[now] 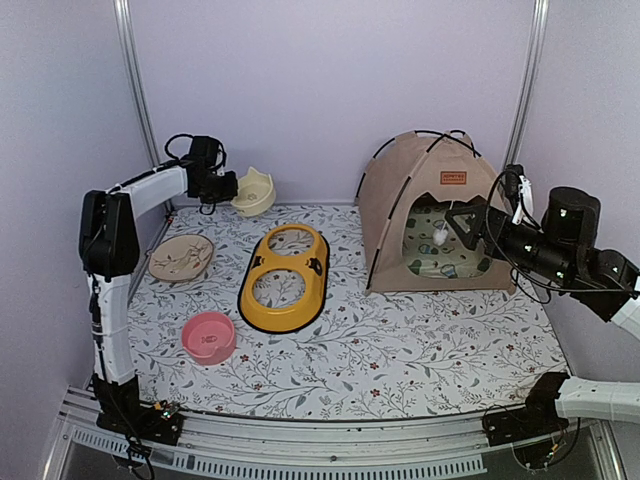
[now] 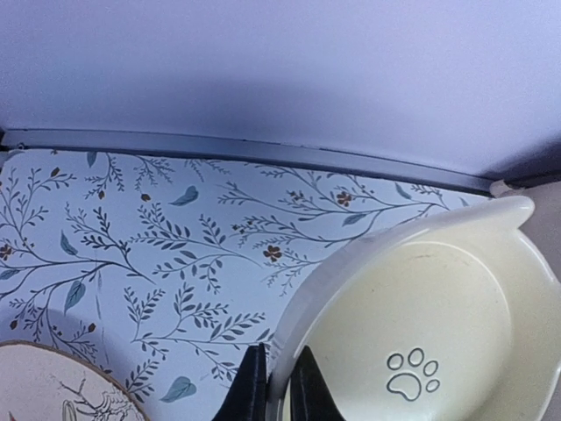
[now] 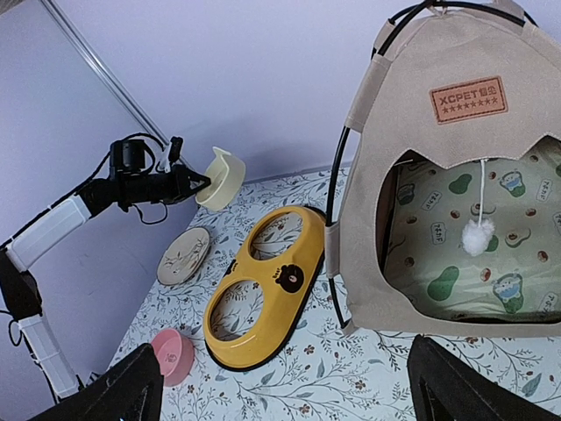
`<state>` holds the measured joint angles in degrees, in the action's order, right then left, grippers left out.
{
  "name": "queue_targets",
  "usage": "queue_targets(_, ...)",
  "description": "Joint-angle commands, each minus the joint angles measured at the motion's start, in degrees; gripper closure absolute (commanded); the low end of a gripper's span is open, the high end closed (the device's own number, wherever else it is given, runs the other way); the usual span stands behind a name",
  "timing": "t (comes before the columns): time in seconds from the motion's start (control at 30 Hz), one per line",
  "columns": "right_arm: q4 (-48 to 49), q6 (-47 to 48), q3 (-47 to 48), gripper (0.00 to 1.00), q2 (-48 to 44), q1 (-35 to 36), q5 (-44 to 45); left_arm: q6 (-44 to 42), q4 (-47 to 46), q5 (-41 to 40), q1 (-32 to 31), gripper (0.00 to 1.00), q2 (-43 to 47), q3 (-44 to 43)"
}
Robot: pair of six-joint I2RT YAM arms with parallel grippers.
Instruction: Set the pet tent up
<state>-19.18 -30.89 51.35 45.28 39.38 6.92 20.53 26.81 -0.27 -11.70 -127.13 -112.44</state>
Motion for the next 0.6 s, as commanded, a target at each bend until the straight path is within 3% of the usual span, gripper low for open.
queue_targets(0.0,1.55,-0.3,0.35,0.01,0.61,0.04,-0.11,-0.82,-4.72,2.88,-2.37,1.0,5.49,3.55)
queue_targets(0.3,2.15,-0.92,0.43,0.01,1.62,0.04,-0.74,-1.73,-7.05,4.28,-7.33,1.0,9.36,11.59)
queue_targets(0.57,2.35,-1.45,0.22,0.01,2.09,0.0,-1.31,-2.47,-7.31,4.96,-9.97,1.0,7.15,12.65)
